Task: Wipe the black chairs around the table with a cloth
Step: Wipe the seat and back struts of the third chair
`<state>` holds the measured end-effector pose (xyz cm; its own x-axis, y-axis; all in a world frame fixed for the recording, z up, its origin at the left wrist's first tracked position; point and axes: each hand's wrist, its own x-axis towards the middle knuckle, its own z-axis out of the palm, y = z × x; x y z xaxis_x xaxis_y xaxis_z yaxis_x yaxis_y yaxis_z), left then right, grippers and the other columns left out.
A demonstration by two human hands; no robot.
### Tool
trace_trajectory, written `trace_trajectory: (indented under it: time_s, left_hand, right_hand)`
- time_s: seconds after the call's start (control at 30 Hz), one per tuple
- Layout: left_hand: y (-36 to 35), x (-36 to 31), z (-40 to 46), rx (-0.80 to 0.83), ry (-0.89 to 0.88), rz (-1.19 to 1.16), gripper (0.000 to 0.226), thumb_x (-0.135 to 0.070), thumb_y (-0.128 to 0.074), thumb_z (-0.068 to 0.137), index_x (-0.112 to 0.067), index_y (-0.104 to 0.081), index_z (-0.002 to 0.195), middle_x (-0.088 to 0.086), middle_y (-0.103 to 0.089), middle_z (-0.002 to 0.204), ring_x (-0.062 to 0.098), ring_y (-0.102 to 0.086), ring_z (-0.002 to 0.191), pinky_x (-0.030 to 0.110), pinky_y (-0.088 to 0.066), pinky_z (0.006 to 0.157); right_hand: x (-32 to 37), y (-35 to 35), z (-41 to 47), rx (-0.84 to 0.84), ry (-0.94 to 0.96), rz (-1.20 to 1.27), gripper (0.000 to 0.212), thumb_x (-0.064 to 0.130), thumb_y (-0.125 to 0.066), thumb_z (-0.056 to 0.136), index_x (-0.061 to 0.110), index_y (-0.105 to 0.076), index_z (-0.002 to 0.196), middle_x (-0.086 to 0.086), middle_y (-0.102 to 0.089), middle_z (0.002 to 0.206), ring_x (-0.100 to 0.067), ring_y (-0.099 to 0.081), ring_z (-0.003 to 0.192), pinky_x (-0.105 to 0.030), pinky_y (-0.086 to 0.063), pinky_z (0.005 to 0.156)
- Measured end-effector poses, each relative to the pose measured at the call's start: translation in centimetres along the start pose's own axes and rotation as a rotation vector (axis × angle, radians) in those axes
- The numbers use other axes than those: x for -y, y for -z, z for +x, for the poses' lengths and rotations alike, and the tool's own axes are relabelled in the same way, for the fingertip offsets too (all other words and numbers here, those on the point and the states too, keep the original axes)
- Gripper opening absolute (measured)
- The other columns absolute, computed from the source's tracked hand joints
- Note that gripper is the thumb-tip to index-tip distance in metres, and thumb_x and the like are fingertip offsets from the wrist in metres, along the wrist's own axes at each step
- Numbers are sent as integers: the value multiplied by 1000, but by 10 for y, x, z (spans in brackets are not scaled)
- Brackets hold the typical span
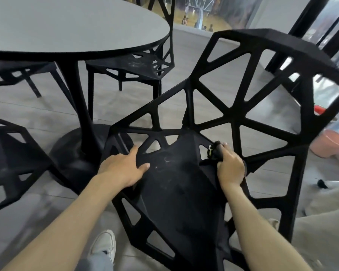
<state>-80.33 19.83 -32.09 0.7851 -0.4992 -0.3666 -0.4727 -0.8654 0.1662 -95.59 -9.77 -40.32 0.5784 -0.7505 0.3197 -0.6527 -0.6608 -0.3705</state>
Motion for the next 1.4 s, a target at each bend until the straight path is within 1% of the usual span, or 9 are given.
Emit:
trace_trajectory:
  time_s: [0.27,0.4,0.5,0.63,0.7,1.0,1.23,1.3,1.4]
  left_hand:
    - [-7,4,-1,-44,-50,-4,74,-62,-29,106,-34,4,166,8,-71,116,33,-64,113,41,-50,95]
    - [-4,7,0,-29,-59,-22,73,-61,-29,106,-34,5,165,8,-70,115,32,-64,112,40,-50,94]
    - [1,10,0,-2,-86,-30,73,-57,-31,106,-36,4,165,5,-70,106,30,-63,112,39,-49,96]
    - [6,14,-2,29,-130,-8,74,-50,-34,104,-36,6,165,1,-63,93,29,-62,110,41,-50,98]
    - [8,16,-2,37,-145,0,75,-49,-35,103,-36,6,165,-1,-62,89,28,-62,106,40,-51,94]
    - [4,13,0,37,-182,95,79,-45,-37,102,-31,6,166,-3,-53,77,23,-52,88,35,-43,75]
    - [5,13,3,50,-184,97,81,-42,-41,100,-32,7,166,-2,-51,75,25,-51,86,37,-47,79]
    - [5,12,2,49,-196,109,81,-42,-40,101,-31,7,166,-2,-50,75,25,-52,86,38,-49,80]
    - [2,10,-1,5,-203,136,78,-41,-38,103,-29,7,166,-1,-52,76,26,-54,86,37,-49,77]
  right_hand:
    - [106,-51,26,119,130,170,83,-16,-50,79,25,-52,151,10,-43,160,-15,-36,150,-37,-29,122]
    - [70,-43,42,148,238,75,90,-16,-48,70,33,-56,144,14,-51,154,-18,-42,147,-41,-50,107]
    - [35,-17,28,104,170,34,81,-16,-53,73,32,-64,138,8,-58,148,-24,-43,147,-47,-53,102]
    - [3,22,8,65,6,-61,54,-5,-60,79,25,-75,122,0,-75,117,-34,-69,109,-38,-54,79]
    - [-12,35,-5,38,-7,-119,52,-4,-62,76,26,-77,117,1,-75,104,-33,-70,94,-36,-52,71]
    - [56,-21,30,122,105,155,49,5,-59,87,26,-70,130,-3,-76,114,-33,-68,104,-35,-46,74]
    - [92,-51,25,130,-18,179,64,6,-60,86,26,-56,146,-7,-75,118,-37,-65,115,-46,-50,101]
    - [93,-40,3,222,36,132,67,8,-62,82,26,-56,147,-7,-76,115,-38,-67,110,-48,-51,98]
    - [110,-24,-58,273,162,117,68,17,-67,79,36,-57,144,3,-77,109,-26,-69,101,-36,-50,90]
